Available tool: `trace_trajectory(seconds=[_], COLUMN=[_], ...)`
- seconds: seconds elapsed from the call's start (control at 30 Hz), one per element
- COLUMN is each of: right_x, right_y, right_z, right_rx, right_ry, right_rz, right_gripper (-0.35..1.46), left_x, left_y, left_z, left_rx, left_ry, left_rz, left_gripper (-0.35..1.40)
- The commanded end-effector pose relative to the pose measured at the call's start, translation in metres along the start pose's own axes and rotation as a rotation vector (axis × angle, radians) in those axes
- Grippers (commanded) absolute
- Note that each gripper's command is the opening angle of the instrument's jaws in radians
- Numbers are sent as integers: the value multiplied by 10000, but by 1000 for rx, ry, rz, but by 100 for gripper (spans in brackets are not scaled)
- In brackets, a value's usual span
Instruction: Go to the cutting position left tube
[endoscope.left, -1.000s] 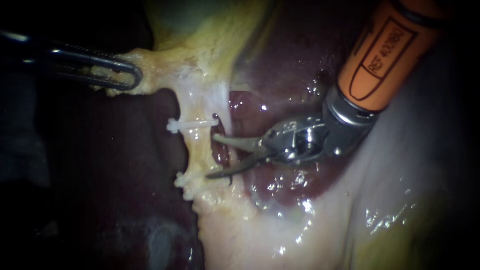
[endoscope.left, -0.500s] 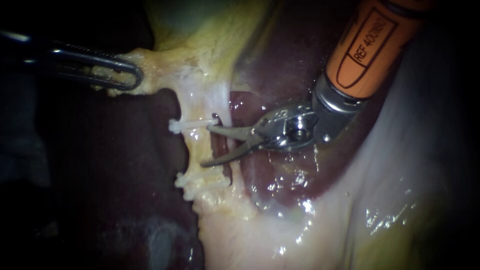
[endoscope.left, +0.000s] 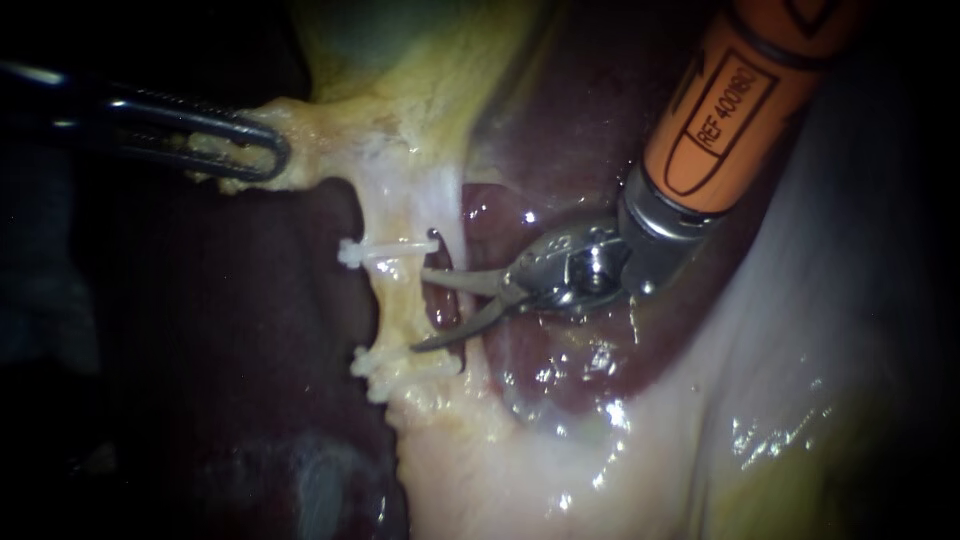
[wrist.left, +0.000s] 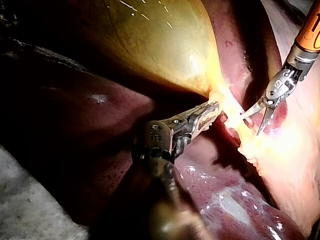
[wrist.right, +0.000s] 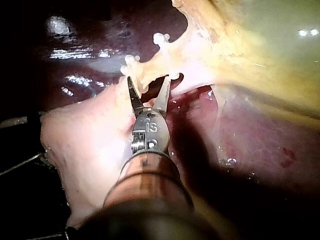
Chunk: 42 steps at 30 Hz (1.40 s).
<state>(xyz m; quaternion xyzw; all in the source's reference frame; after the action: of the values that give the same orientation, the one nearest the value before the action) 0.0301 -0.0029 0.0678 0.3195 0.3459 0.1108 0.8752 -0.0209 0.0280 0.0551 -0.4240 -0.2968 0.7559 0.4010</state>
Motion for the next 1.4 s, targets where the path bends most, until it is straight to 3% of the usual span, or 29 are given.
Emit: trace_trajectory(seconds=[0.03, 0.33, 0.57, 0.77, 1.4], right_x=[-2, -20, -22, -19, 12], right_y=[2, 16, 23, 25, 32], right_z=[1, 15, 17, 18, 42], right_rx=[2, 26, 28, 65, 188], right_ry=[0, -12, -17, 53, 187], right_rz=[2, 17, 26, 40, 121], right_gripper=[130, 130, 130, 130, 130], left_x=[0, 0, 0, 0, -1], left_y=[0, 1, 1, 1, 1], left_z=[0, 2, 3, 3, 4], left_rx=[0, -2, -2, -2, -4], left_ry=[0, -1, -1, -1, -2], left_rz=[0, 0, 0, 0, 1], left_gripper=[-35, -35, -35, -35, -35])
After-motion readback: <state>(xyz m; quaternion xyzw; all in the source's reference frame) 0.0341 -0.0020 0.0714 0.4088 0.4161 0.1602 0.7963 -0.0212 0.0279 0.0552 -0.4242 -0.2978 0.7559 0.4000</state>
